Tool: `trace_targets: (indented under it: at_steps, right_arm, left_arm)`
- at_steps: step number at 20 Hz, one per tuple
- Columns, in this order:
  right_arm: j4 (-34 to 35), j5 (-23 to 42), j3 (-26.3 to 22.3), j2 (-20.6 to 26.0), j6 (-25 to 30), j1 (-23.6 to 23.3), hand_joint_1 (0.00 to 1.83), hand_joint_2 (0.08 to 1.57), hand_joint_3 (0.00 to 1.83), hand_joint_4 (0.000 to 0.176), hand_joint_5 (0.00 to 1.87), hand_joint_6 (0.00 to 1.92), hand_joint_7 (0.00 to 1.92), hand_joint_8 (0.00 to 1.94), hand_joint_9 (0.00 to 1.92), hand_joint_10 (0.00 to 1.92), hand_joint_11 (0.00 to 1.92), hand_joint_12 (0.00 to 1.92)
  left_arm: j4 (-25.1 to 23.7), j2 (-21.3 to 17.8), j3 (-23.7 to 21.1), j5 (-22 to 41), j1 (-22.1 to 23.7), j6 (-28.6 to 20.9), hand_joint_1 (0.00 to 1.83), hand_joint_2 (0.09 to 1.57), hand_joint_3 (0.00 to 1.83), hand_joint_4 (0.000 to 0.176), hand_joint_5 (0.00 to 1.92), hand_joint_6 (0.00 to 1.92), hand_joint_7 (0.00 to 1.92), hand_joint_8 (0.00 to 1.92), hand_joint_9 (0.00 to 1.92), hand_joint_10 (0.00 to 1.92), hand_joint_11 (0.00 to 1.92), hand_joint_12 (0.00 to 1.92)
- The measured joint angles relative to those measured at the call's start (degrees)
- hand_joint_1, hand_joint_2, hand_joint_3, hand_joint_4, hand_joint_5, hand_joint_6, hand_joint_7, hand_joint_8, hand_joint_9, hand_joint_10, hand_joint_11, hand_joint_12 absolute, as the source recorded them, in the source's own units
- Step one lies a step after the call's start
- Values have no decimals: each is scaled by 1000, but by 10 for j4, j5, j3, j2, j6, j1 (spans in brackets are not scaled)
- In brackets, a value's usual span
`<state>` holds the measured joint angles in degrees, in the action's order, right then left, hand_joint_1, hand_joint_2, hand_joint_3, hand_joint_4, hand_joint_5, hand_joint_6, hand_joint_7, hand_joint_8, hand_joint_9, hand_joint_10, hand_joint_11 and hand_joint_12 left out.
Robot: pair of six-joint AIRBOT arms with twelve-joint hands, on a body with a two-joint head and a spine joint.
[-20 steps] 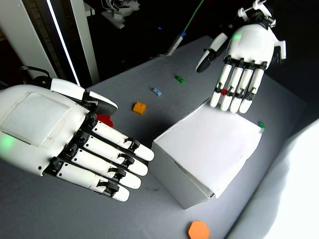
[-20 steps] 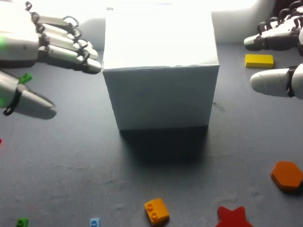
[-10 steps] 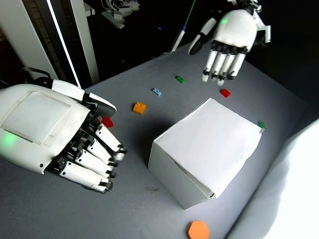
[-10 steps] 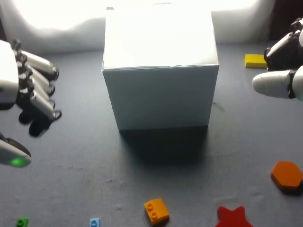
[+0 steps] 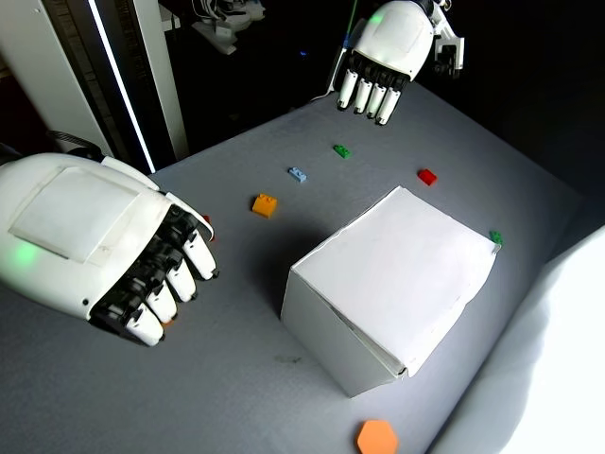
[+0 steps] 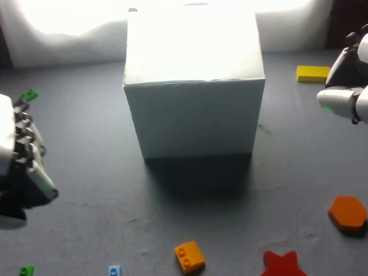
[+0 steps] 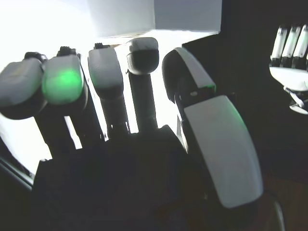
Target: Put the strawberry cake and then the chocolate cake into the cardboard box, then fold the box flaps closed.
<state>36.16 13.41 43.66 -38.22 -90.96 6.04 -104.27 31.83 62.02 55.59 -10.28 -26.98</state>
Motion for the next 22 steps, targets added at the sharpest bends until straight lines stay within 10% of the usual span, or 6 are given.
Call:
trace_targets:
  at_steps: [22]
  right_arm:
    - [-64,16,-5,0,0,12,522,1476,0,0,1093,1921,1316,1941,1376,1921,1388,1921]
  left_arm:
    - [-7,-16,31,18,52,-17,481,1465,0,0,939,1867,1116,1848,1128,1921,1064,1921]
